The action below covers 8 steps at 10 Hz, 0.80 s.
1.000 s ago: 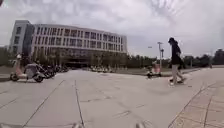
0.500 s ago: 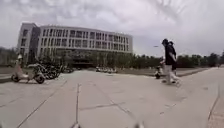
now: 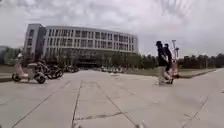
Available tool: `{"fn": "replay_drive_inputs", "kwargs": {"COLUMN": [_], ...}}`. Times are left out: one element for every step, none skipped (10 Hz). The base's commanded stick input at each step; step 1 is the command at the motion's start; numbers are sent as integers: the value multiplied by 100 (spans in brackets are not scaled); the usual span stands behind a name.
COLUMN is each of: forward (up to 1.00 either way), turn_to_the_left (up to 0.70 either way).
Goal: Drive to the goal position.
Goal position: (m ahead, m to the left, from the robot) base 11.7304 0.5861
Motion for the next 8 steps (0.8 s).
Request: {"fn": "replay_drive_inputs", "kwargs": {"forward": [70, 70, 70, 70, 70, 70, 70, 70], "turn_to_the_left": [0, 0, 0, 0, 0, 0, 0, 5]}}
